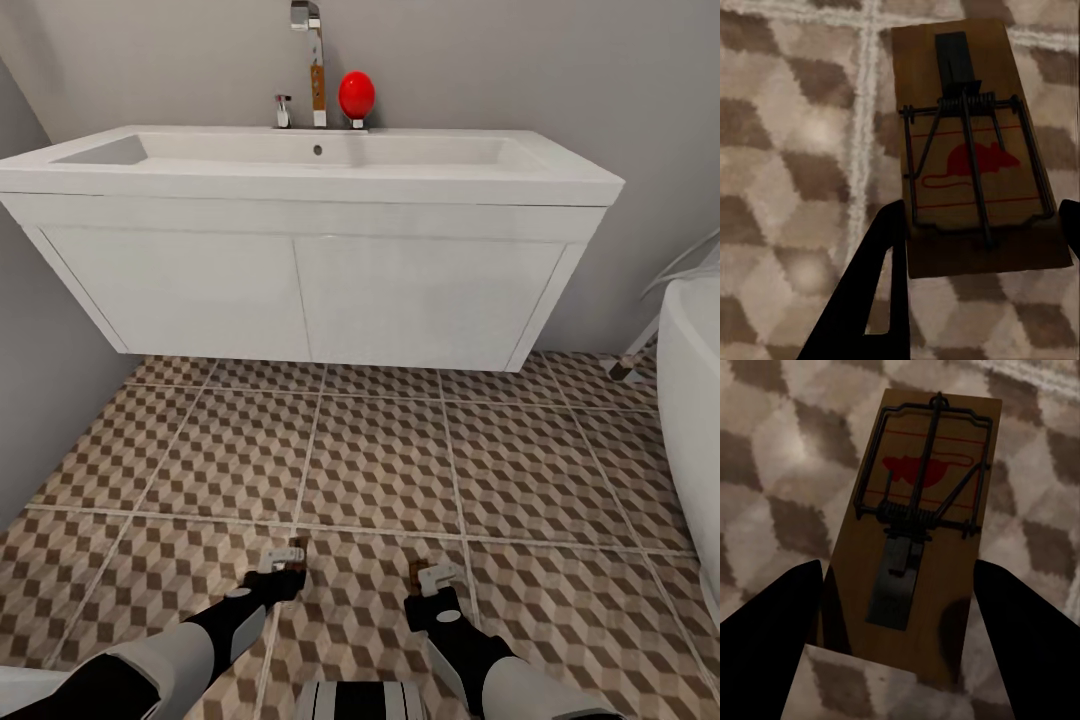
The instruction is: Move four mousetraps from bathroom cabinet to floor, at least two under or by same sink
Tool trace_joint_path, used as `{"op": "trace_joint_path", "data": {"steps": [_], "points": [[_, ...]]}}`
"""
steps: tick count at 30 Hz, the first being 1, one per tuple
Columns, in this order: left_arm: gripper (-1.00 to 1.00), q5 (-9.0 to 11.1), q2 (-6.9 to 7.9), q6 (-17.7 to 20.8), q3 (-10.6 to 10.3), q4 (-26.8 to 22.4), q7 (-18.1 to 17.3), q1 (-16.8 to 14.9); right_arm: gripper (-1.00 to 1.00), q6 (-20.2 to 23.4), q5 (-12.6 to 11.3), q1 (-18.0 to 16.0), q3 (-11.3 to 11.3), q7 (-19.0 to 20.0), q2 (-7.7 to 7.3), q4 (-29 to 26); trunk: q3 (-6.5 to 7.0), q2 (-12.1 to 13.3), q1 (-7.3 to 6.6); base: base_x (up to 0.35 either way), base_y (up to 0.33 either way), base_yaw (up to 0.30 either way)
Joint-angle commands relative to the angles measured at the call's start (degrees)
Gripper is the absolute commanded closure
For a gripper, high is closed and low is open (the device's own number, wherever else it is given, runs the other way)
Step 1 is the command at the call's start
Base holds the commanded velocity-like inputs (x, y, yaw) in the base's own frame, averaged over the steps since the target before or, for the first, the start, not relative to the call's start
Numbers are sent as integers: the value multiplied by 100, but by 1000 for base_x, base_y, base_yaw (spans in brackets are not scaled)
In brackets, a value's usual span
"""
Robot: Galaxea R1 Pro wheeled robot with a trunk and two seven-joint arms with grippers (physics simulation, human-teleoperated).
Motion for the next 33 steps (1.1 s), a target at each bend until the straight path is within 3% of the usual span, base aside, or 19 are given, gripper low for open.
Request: {"op": "trace_joint_path", "data": {"steps": [1,3,9,33], "points": [[100,-14,-1,-88,-59,8,9,-3,100,-8,17,-3,40,-35,0,8,-4,-1,-1,0,0,0],[100,-174,-3,-290,-82,12,10,-3,100,-19,17,-3,40,-35,0,7,-4,-1,-1,0,0,0],[100,-278,-6,-438,-96,14,17,-3,100,-73,17,-3,40,-35,0,2,-4,-1,-1,0,0,0],[100,-249,-25,-429,-88,23,97,-3,100,-2,17,-38,47,-35,0,0,-4,-1,-1,0,0,0]]}}
